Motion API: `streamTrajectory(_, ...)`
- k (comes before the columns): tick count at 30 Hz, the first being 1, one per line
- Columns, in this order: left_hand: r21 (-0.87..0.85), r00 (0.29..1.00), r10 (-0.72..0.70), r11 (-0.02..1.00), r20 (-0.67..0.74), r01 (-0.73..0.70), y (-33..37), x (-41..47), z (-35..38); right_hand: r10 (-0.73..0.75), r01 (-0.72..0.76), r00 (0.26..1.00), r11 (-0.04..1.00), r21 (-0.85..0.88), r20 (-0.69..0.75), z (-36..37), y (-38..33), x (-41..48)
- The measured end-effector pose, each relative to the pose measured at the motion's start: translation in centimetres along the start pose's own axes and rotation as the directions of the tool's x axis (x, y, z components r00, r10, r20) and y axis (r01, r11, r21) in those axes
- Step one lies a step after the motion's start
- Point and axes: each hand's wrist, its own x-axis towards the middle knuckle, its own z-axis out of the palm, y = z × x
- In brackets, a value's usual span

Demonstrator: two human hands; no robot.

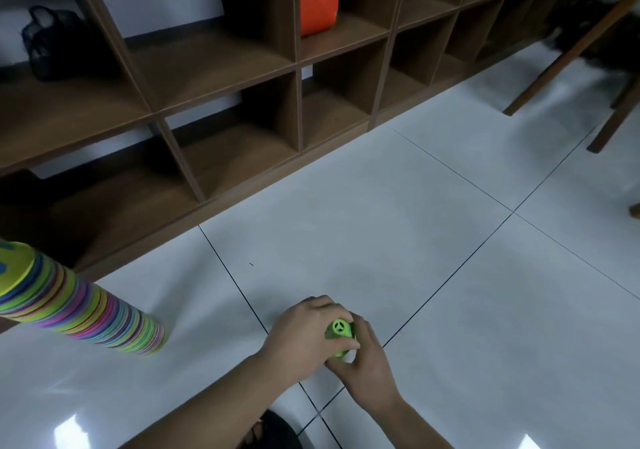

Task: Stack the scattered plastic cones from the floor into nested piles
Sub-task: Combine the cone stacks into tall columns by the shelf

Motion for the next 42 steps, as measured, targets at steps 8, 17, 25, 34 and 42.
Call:
streamTrajectory(8,0.054,1.000,0.000,0.999,-0.010,0.001,-1.5,0.2,-0.2,0.028,-0.028,1.000,0.999,0.044,0.005,1.0,1.1,0.7)
streamTrajectory(17,-0.006,0.987,-0.150,0.989,-0.062,0.150,-4.0,0.1,-2.6,0.064,-0.064,0.998,0.987,-0.150,-0.006,2.9,4.7,2.0)
streamTrajectory(25,-0.038,0.969,-0.215,0.976,-0.123,0.212,-5.9,-0.4,-3.6,0.068,-0.068,0.998,0.984,-0.166,-0.007,4.3,5.0,3.4)
streamTrajectory(34,-0.001,0.957,-0.169,0.985,-0.235,0.173,-3.1,-2.2,-12.1,-0.113,0.111,0.994,0.986,-0.127,-0.006,4.0,-3.4,5.1)
streamTrajectory(42,0.084,0.905,-0.027,0.994,-0.425,0.069,0.7,-6.5,-27.8,-0.343,0.343,0.939,0.938,-0.039,0.015,5.9,-20.4,6.8)
